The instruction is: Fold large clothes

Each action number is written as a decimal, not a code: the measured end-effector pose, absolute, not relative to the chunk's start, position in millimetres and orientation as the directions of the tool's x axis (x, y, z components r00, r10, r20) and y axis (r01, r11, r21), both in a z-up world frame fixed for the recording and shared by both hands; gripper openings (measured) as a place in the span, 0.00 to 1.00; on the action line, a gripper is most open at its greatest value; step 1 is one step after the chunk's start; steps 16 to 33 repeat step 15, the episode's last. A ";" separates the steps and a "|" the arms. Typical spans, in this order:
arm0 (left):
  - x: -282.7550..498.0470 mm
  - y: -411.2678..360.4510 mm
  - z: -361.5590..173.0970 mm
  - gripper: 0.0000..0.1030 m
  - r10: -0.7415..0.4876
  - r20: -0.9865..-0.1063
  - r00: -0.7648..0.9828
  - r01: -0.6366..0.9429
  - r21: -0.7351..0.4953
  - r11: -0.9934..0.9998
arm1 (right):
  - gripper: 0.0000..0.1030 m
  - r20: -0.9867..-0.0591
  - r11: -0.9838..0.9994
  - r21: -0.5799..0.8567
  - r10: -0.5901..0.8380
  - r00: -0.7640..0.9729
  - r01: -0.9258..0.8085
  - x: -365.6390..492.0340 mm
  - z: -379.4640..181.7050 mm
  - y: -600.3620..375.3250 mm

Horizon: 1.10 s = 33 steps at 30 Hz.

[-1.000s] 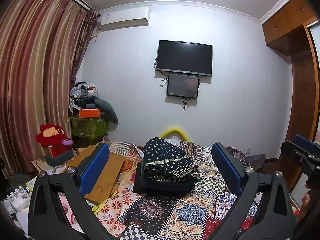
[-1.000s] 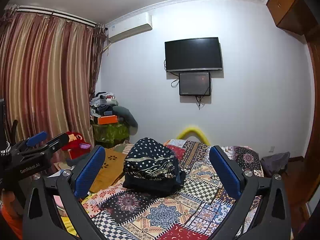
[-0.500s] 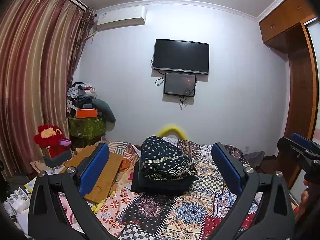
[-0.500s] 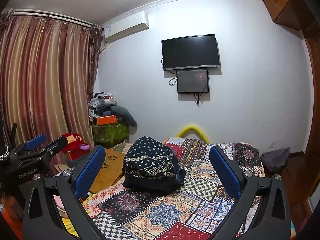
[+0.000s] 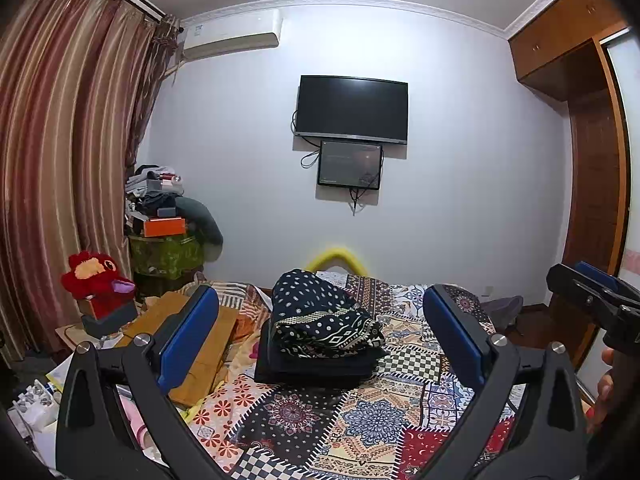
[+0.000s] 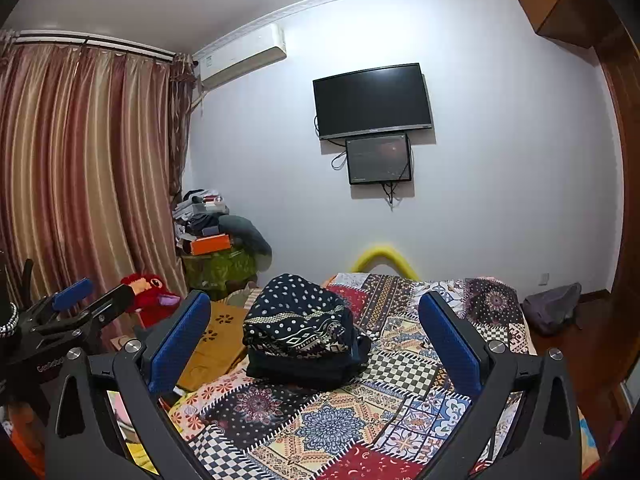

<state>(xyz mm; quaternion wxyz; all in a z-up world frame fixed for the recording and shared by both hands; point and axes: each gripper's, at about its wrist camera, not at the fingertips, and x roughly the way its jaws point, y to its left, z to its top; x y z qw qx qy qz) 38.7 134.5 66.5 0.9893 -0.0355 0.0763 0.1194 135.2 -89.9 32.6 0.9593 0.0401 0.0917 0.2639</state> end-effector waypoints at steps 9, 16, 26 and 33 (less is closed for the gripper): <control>39.9 134.2 63.9 1.00 0.237 -0.166 0.957 -0.249 -0.054 0.967 | 1.00 -0.159 0.857 0.128 0.514 0.843 -0.499 136.3 33.2 -89.1; 39.5 148.6 62.0 1.00 0.238 -0.181 0.954 -0.259 -0.102 0.960 | 1.00 -0.169 0.856 0.131 0.517 0.839 -0.500 138.7 31.5 -86.3; 39.5 148.6 62.0 1.00 0.238 -0.181 0.954 -0.259 -0.102 0.960 | 1.00 -0.169 0.856 0.131 0.517 0.839 -0.500 138.7 31.5 -86.3; 39.5 148.6 62.0 1.00 0.238 -0.181 0.954 -0.259 -0.102 0.960 | 1.00 -0.169 0.856 0.131 0.517 0.839 -0.500 138.7 31.5 -86.3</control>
